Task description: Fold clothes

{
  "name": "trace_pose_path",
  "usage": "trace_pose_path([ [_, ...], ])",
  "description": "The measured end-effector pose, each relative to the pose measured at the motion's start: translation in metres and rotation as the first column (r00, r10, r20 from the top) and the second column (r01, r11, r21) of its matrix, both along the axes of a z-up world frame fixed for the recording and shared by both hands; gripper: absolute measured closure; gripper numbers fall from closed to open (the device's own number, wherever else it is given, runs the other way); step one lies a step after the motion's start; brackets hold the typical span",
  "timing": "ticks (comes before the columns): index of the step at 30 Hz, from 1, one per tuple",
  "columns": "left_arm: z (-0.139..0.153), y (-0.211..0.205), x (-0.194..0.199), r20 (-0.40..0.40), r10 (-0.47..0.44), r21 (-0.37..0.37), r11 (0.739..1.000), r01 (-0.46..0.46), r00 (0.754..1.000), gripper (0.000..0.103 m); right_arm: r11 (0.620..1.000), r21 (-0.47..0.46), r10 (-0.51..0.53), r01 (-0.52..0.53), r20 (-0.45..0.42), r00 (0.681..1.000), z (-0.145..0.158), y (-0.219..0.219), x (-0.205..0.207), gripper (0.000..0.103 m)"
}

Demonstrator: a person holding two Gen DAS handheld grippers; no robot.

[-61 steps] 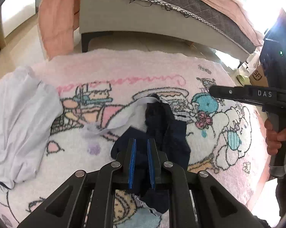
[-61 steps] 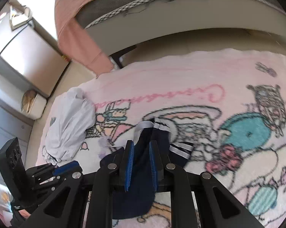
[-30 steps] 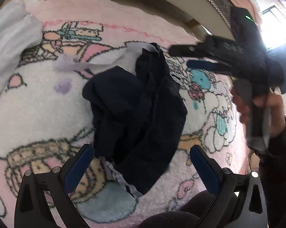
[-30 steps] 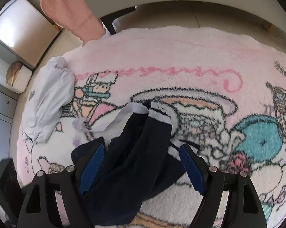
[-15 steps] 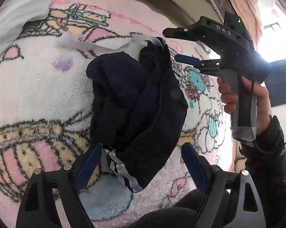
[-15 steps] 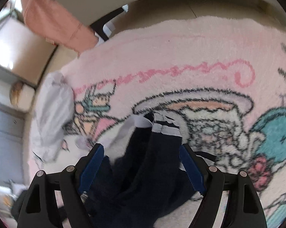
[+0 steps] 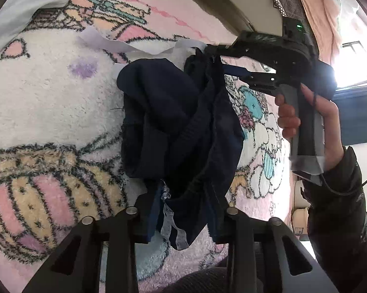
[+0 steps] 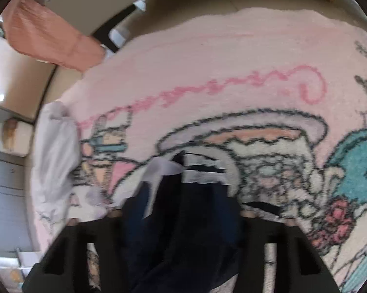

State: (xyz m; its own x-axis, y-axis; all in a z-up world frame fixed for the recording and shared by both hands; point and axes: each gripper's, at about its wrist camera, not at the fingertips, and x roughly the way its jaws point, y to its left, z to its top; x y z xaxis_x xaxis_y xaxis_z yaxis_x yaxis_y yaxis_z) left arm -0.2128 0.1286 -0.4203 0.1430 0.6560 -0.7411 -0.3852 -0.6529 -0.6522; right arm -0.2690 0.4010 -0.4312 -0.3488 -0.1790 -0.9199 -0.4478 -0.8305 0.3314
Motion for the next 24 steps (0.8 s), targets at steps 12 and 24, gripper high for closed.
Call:
trace_pose_path([
  [12, 0.004, -0.007, 0.003, 0.001, -0.012, 0.004, 1.0, 0.012, 1.0, 0.087, 0.998, 0.054, 0.024, -0.024, 0.002, 1.0, -0.012, -0.005, 0.005, 0.096],
  [24, 0.021, -0.022, 0.01, -0.034, 0.003, 0.005, 1.0, -0.002, 0.999, 0.088, 0.999, 0.026, 0.044, -0.042, -0.063, 0.997, 0.016, 0.014, 0.042, 0.097],
])
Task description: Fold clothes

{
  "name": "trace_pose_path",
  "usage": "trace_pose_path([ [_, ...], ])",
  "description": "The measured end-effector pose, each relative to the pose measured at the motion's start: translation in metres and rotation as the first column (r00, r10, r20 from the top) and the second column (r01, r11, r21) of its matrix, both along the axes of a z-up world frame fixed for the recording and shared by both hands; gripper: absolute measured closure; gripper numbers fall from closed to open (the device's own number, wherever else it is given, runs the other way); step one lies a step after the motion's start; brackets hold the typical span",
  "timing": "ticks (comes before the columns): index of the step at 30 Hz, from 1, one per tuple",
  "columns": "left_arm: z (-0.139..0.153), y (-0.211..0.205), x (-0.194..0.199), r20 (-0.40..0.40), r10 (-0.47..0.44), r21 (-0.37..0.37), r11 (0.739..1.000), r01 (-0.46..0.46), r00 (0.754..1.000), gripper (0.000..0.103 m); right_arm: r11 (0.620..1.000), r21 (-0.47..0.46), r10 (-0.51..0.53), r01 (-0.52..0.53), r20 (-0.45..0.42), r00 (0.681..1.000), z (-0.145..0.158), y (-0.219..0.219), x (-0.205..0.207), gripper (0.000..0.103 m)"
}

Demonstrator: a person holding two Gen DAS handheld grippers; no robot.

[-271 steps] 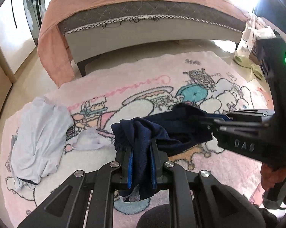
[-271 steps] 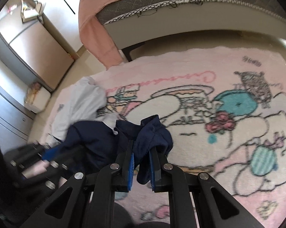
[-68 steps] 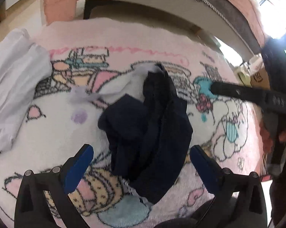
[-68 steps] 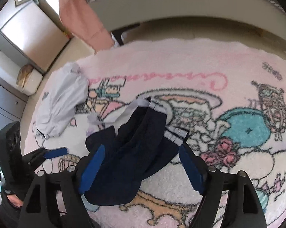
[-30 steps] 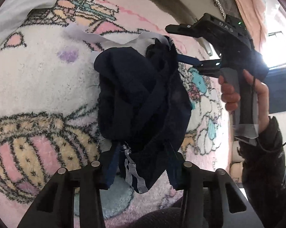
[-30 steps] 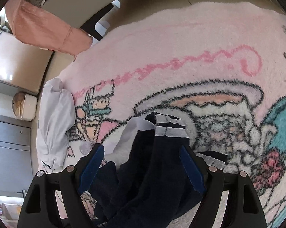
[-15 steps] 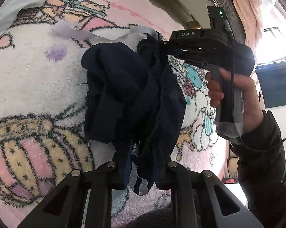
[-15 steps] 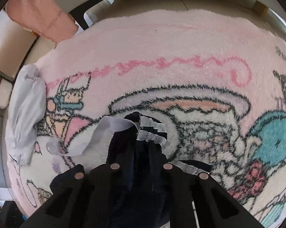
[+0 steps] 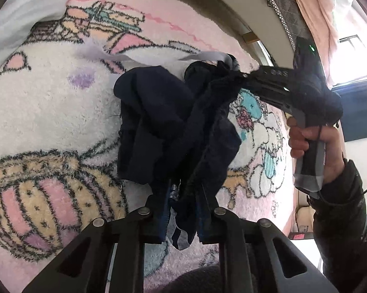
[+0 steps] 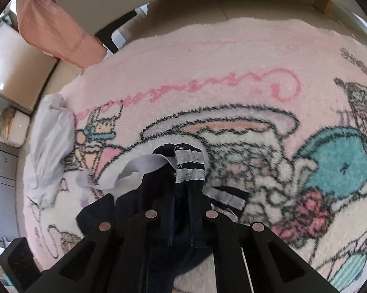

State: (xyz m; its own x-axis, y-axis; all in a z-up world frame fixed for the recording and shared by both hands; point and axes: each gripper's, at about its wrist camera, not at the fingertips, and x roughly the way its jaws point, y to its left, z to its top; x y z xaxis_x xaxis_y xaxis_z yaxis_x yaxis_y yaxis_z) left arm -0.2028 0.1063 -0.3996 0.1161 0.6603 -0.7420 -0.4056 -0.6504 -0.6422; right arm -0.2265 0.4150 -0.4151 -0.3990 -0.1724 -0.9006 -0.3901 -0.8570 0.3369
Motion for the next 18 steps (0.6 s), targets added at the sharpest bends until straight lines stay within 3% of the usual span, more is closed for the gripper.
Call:
trace_pose_path([
  [10, 0.018, -0.002, 0.011, -0.01, 0.025, 0.02, 0.999, -0.025, 1.0, 0.088, 0.997, -0.035, 0.063, -0.062, 0.018, 0.998, 0.014, -0.005, 0.07, 0.097],
  [18, 0.026, -0.003, 0.011, -0.036, 0.053, -0.004, 0.999, -0.053, 0.998, 0.088, 0.995, -0.097, 0.004, -0.001, 0.03, 1.0, 0.009, 0.014, 0.122, 0.097],
])
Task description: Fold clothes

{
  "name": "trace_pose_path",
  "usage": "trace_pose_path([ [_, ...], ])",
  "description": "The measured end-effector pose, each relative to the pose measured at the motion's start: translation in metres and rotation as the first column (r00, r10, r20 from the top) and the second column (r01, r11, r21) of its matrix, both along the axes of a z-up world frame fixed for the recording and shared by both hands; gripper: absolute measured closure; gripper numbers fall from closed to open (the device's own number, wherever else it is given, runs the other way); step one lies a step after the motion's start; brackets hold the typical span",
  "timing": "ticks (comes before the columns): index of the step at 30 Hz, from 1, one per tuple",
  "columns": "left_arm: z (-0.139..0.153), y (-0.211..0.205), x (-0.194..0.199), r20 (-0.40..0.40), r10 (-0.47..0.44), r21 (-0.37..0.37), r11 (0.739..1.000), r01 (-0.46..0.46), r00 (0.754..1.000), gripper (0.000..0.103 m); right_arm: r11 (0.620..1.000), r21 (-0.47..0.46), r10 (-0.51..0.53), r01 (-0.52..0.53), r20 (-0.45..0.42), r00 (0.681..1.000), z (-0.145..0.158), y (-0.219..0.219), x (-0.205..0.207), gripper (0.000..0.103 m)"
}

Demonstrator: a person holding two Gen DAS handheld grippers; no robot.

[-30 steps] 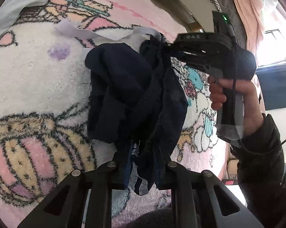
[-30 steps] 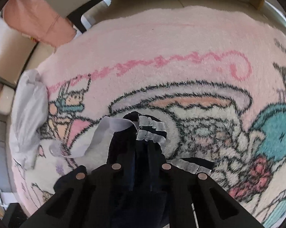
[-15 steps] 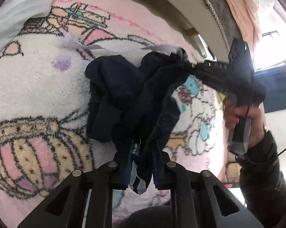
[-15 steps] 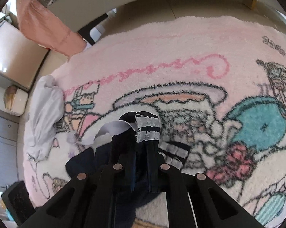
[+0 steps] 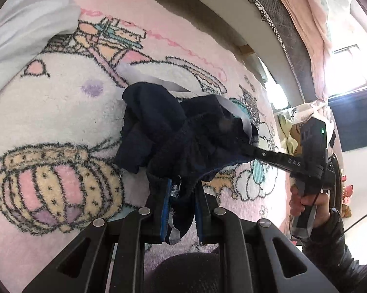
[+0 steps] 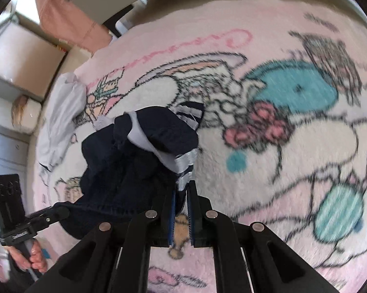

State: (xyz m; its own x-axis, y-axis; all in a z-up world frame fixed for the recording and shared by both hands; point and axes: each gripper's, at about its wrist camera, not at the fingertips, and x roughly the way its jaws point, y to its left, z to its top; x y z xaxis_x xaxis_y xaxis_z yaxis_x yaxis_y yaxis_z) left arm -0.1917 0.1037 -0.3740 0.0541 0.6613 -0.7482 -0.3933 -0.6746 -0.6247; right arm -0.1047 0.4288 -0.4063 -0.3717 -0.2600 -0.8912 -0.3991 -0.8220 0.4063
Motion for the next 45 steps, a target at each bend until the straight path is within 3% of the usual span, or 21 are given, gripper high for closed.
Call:
trace_pose_path([
  [5, 0.008, 0.014, 0.0, -0.07, -0.042, -0.048, 0.998, 0.039, 0.997, 0.088, 0.999, -0.015, -0.028, 0.029, 0.038, 0.999, -0.005, -0.004, 0.017, 0.097],
  [11, 0.001, 0.013, 0.003, -0.059, -0.059, -0.075, 0.996, 0.054, 0.996, 0.088, 0.999, -0.033, 0.02, -0.017, 0.105, 0.994, -0.029, -0.022, 0.033, 0.096],
  [16, -0.003, 0.013, 0.006, -0.059, -0.074, -0.087, 0.994, 0.069, 0.995, 0.088, 1.0, 0.016, -0.004, 0.002, 0.123, 0.992, -0.027, -0.014, 0.033, 0.069],
  [24, -0.004, 0.013, 0.006, -0.05, -0.074, -0.075, 0.995, 0.07, 0.996, 0.088, 0.98, 0.186, 0.058, -0.074, 0.087, 0.995, -0.004, -0.001, 0.012, 0.055],
  [33, -0.006, 0.01, 0.006, -0.04, -0.074, -0.079, 0.994, 0.071, 0.996, 0.088, 0.962, 0.178, 0.186, -0.209, 0.134, 0.973, -0.036, -0.017, -0.019, 0.054],
  [35, -0.005, 0.01, 0.005, -0.042, -0.079, -0.084, 0.994, 0.075, 0.996, 0.088, 0.961, 0.183, 0.191, -0.208, 0.105, 0.976, -0.039, -0.02, -0.019, 0.056],
  [36, -0.005, 0.009, 0.005, -0.043, -0.082, -0.087, 0.993, 0.078, 0.996, 0.088, 0.961, 0.185, 0.191, -0.205, 0.09, 0.977, -0.039, -0.021, -0.018, 0.064],
  [37, -0.004, 0.009, 0.004, -0.045, -0.083, -0.09, 0.993, 0.079, 0.996, 0.088, 0.961, 0.188, 0.19, -0.201, 0.077, 0.979, -0.038, -0.021, -0.017, 0.087],
  [38, -0.003, 0.007, 0.003, -0.048, -0.081, -0.092, 0.993, 0.077, 0.996, 0.088, 0.964, 0.178, 0.187, -0.196, 0.066, 0.98, -0.037, -0.02, -0.016, 0.098],
  [45, 0.008, -0.002, -0.004, -0.076, -0.078, -0.115, 0.991, 0.069, 0.994, 0.088, 0.985, 0.101, 0.143, -0.141, -0.012, 0.99, -0.019, -0.017, -0.013, 0.098],
])
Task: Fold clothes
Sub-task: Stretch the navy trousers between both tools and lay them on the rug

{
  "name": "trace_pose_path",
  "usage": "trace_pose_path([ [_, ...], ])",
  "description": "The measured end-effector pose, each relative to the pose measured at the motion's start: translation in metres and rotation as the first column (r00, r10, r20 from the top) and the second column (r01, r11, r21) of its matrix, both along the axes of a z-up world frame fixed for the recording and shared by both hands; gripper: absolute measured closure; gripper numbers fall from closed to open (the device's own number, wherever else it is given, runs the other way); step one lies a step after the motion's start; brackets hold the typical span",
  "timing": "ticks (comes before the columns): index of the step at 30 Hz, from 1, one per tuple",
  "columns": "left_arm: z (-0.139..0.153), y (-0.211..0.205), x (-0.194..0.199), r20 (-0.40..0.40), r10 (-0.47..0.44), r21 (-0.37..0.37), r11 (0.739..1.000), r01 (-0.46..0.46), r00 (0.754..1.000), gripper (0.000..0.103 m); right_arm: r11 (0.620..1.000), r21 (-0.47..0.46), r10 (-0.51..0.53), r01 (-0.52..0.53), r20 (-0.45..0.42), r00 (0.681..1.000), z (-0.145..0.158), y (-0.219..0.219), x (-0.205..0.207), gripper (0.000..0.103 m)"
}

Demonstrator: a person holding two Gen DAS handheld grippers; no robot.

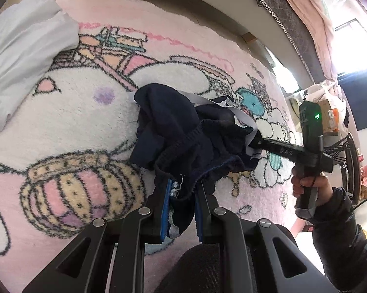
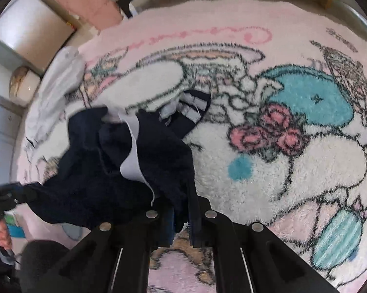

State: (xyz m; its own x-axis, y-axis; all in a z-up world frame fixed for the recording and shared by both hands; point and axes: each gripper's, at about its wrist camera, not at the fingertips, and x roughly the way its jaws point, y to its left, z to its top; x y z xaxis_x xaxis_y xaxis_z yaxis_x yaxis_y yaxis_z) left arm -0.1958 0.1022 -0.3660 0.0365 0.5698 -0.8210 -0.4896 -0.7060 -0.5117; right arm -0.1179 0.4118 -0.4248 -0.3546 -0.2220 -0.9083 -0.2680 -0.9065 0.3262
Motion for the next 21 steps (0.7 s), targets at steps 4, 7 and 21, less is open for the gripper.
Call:
trace_pose_path([
  [4, 0.014, 0.001, -0.005, -0.037, -0.005, -0.018, 1.0, 0.005, 0.999, 0.088, 0.992, -0.111, -0.067, 0.059, -0.068, 0.995, 0.021, 0.008, 0.001, 0.098],
  [7, 0.031, 0.003, -0.012, -0.06, -0.011, -0.012, 1.0, 0.01, 0.998, 0.088, 0.949, -0.297, -0.143, 0.101, -0.123, 0.982, 0.034, 0.018, -0.001, 0.098],
  [21, 0.144, 0.027, -0.031, -0.216, -0.034, 0.09, 0.994, 0.055, 0.976, 0.088, 0.919, -0.328, -0.264, 0.219, -0.101, 0.959, 0.126, 0.049, 0.009, 0.098],
])
